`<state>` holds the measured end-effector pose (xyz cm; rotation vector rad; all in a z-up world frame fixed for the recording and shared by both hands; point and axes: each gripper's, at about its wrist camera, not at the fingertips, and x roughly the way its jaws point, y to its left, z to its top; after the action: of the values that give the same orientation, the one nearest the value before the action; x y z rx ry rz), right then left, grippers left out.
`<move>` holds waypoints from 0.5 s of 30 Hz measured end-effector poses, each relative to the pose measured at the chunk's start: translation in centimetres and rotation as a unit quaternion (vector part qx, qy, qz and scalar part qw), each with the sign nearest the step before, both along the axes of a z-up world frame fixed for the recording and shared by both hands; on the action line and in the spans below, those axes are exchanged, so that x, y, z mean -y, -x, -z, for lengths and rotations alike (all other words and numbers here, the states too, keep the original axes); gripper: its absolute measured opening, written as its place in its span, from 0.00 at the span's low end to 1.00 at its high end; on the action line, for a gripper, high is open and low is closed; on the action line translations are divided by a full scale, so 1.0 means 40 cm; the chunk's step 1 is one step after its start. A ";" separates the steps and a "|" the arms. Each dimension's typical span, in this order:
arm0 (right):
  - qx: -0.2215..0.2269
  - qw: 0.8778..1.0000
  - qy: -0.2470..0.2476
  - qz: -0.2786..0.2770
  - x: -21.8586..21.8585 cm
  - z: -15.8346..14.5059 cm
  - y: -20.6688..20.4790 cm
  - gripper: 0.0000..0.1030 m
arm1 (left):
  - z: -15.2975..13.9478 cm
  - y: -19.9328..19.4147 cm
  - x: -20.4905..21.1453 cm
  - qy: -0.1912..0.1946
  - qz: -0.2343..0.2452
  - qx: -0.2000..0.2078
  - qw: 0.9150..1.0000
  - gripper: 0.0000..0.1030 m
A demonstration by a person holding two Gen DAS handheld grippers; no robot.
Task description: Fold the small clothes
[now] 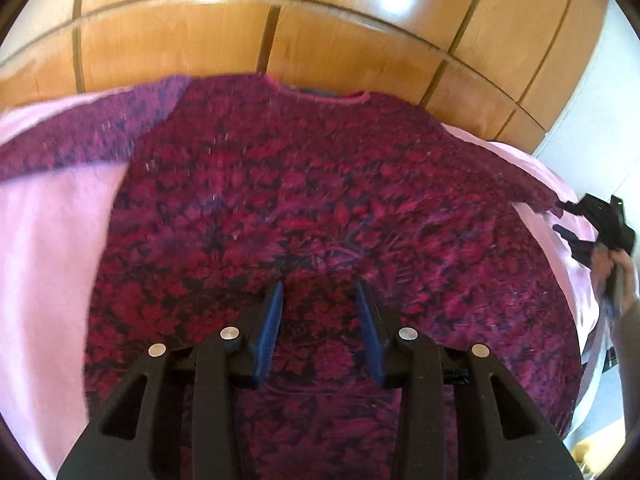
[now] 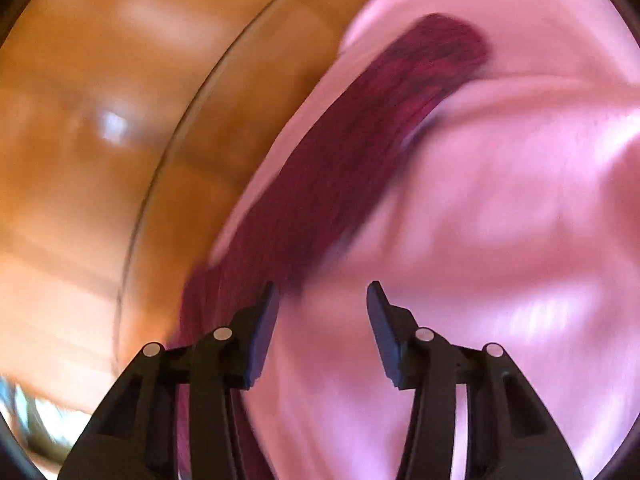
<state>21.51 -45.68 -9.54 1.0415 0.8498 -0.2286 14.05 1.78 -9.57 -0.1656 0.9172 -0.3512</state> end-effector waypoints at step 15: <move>0.000 0.989 0.146 0.004 0.040 -0.109 -0.191 0.10 | 0.023 -0.006 -0.036 0.070 -0.007 -0.013 0.997 0.36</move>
<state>29.16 -47.28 -5.19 0.7719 0.7841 -0.3490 14.31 3.23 -10.50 -0.3053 0.9164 -0.4000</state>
